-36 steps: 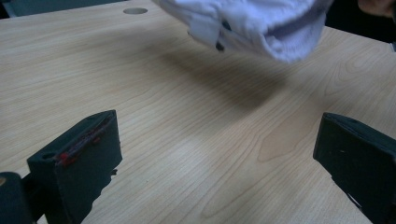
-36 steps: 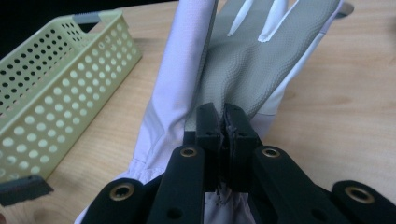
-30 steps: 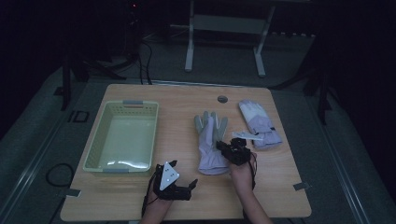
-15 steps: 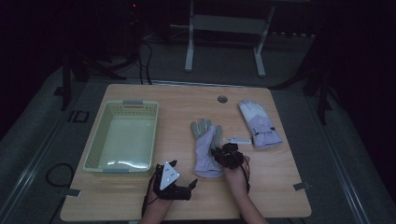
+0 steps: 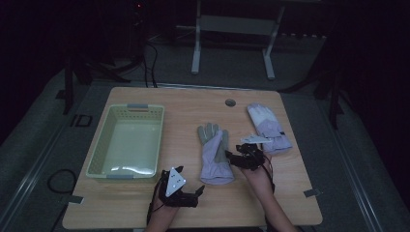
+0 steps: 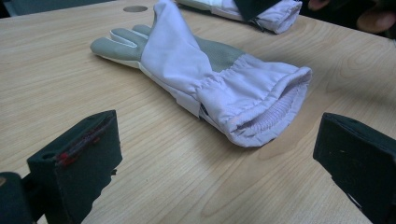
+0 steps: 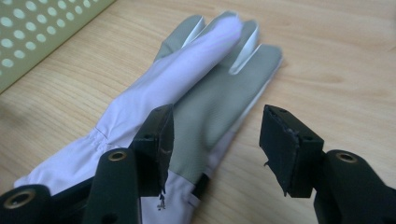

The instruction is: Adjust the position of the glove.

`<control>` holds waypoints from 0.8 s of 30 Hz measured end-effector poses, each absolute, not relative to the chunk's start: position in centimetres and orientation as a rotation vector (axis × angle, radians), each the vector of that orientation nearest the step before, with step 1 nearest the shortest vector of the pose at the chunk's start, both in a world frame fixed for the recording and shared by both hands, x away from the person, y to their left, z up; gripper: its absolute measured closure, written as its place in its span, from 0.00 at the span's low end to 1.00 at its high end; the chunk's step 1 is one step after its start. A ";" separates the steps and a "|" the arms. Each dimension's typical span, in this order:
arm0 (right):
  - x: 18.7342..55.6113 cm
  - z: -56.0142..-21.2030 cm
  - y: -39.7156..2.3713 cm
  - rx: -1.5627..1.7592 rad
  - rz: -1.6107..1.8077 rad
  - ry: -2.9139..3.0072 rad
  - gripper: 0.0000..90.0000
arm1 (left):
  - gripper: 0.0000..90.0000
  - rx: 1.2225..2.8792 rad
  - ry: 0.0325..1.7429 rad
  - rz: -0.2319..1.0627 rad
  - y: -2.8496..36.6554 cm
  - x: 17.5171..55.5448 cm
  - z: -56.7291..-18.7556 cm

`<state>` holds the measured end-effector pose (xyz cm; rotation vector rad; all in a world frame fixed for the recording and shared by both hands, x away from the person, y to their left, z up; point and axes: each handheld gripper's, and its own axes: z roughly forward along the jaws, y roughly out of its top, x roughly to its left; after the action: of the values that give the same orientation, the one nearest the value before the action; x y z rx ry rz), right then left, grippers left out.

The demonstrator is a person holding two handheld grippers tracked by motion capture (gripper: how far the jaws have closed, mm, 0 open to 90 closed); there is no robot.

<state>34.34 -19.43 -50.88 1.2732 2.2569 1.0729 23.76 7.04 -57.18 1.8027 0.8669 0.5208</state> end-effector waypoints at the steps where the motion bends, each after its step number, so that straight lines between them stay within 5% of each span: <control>1: 34.3 -50.9 -19.4 1.273 1.073 2.257 0.50 | 0.01 1.803 0.867 0.521 7.0 23.8 -57.2; 24: 37.3 -47.2 -29.1 1.203 1.001 2.227 0.55 | 0.01 1.799 0.875 0.517 7.1 23.8 -57.2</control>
<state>37.27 -29.07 -47.24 1.2027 2.2266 1.0012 23.79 7.08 -57.18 1.7985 0.8753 0.5173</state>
